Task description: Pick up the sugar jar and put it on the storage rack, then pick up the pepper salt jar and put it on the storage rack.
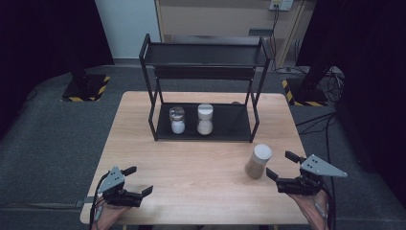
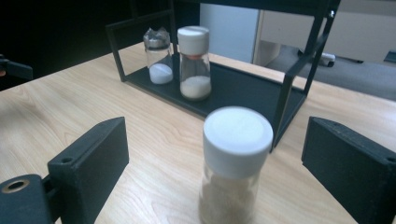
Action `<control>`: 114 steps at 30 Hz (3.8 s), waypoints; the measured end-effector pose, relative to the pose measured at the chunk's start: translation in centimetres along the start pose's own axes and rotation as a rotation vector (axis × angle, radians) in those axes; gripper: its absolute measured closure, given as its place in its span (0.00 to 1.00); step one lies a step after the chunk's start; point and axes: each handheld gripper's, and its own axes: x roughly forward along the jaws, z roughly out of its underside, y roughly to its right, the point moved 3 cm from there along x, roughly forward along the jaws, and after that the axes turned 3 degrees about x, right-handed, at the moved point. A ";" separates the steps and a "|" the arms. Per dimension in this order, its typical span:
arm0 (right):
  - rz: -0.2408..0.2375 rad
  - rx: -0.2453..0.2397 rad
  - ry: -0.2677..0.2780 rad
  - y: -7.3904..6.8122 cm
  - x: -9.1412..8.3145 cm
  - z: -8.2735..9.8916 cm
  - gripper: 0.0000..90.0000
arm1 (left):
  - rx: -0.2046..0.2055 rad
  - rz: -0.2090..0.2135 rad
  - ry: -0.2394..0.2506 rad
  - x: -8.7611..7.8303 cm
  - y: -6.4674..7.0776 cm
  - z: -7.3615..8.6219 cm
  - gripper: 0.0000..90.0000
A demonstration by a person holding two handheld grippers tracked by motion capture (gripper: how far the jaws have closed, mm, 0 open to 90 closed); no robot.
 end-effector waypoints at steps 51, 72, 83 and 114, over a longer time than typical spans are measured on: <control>-0.003 0.024 -0.075 1.1 0.3 5.9 0.08 | -0.001 -0.001 0.028 -0.4 0.3 0.3 0.00; 0.004 0.034 -0.080 1.1 0.1 5.9 0.07 | 0.000 0.006 0.027 -0.4 0.3 0.2 0.00; 0.005 0.045 -0.072 1.1 -0.1 5.8 0.07 | -0.006 0.003 0.028 -0.4 0.2 0.3 0.00; -0.017 0.064 -0.049 0.9 -0.9 1.9 0.07 | -0.007 0.001 0.025 -0.4 0.3 0.2 0.00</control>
